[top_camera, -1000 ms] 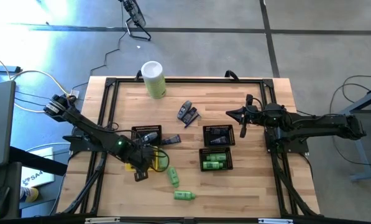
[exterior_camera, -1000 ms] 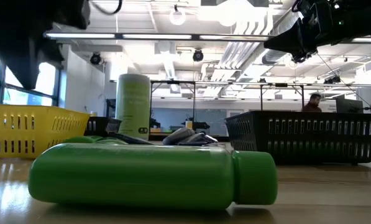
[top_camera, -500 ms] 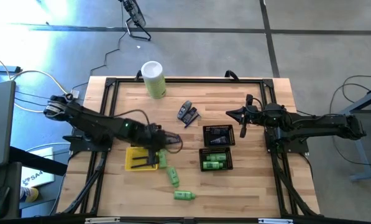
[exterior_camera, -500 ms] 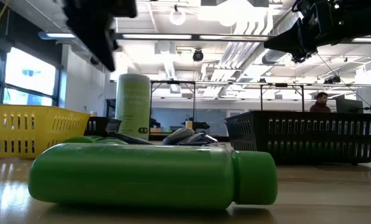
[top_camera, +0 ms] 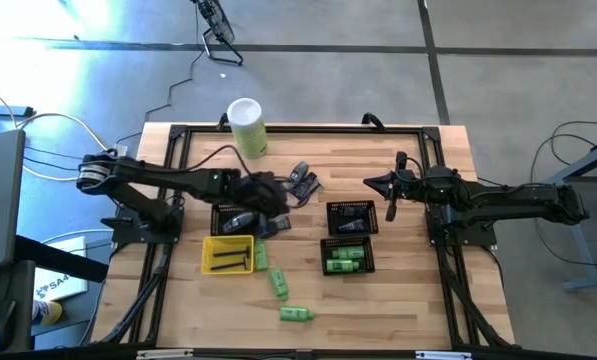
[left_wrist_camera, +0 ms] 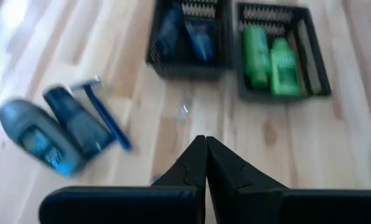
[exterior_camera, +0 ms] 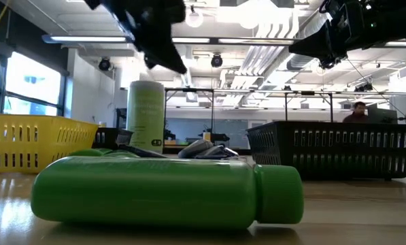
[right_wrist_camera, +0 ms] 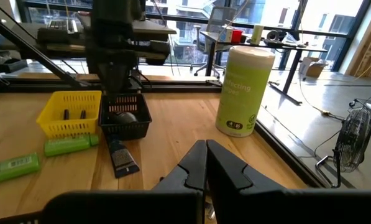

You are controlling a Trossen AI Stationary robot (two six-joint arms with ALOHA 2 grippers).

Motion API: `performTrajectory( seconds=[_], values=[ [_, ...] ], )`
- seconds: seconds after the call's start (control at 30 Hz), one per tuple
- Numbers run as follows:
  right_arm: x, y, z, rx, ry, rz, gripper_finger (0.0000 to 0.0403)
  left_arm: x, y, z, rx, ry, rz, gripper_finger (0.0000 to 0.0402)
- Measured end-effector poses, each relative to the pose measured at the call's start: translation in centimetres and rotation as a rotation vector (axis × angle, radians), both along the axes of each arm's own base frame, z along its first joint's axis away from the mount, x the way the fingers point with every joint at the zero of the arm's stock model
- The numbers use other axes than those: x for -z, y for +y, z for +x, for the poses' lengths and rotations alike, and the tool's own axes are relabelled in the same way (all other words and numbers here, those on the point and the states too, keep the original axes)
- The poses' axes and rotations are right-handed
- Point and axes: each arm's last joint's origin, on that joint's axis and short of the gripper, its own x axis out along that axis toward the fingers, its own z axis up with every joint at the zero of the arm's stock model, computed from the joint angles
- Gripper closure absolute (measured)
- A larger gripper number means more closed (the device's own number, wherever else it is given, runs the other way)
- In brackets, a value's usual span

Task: Pick & Place Travel size toiletries
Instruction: Put the clear razor cover into the yellow bin

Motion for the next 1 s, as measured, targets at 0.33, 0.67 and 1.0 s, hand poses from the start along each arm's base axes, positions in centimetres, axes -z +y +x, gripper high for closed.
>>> performTrajectory(
  seconds=[0.33, 0.67, 1.0],
  values=[
    [0.0, 0.0, 0.0, -0.001, 0.003, -0.011, 0.0400, 3.5, 0.6, 2.5, -0.018, 0.057, -0.001, 0.0401],
    [0.0, 0.0, 0.0, -0.001, 0.004, -0.010, 0.0400, 7.2, 0.6, 5.6, -0.023, 0.016, -0.002, 0.0401],
    [0.0, 0.0, 0.0, -0.001, 0.003, -0.011, 0.0400, 8.4, 0.6, 6.6, -0.039, -0.022, -0.019, 0.0401]
  ],
)
